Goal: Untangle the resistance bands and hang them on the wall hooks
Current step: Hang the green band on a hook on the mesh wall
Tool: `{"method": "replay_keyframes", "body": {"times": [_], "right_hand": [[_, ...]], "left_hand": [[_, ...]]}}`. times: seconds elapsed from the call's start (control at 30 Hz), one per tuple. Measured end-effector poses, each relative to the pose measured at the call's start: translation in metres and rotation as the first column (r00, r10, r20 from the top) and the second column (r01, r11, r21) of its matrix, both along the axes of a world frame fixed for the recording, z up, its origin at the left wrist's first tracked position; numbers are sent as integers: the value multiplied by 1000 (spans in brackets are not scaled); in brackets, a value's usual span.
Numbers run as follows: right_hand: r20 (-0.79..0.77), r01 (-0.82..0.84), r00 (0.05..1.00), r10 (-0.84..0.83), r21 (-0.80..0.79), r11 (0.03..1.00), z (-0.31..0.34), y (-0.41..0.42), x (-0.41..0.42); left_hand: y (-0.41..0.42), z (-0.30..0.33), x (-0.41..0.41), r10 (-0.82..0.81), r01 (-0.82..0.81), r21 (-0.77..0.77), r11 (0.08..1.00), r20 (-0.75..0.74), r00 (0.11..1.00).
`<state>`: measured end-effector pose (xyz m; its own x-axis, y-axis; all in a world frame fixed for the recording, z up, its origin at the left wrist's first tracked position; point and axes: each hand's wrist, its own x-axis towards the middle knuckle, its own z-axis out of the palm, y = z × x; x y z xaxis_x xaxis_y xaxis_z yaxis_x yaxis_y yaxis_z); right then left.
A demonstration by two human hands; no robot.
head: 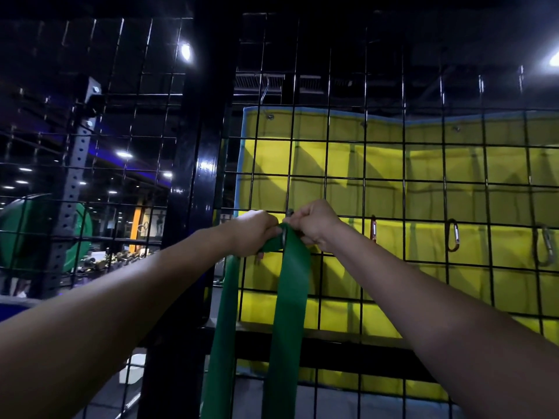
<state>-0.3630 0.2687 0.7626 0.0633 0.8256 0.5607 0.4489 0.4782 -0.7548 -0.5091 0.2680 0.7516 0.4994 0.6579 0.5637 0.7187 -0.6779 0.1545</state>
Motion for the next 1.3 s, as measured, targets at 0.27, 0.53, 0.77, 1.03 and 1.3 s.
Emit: {"method": "replay_keyframes", "body": {"times": [0.27,0.53,0.77,1.03,1.3], "right_hand": [[54,5,998,-8,51,999,-3,0,2],[38,4,999,-7,72,997,-4,0,2],[74,28,997,-34,90,996,-5,-5,1],[-44,-65,997,68,65,996,-13,-8,4],[292,-54,956,15,128,990,-40,-32,23]], "left_hand": [[4,4,8,133,-111,101,989,-253,958],[13,-9,6,93,-58,135,989,-267,959],[24,-19,-1,15,8,125,992,-183,983],[3,-16,2,-13,24,64,998,-175,984],[9,-29,-2,-57,66,145,987,-65,996]]}}
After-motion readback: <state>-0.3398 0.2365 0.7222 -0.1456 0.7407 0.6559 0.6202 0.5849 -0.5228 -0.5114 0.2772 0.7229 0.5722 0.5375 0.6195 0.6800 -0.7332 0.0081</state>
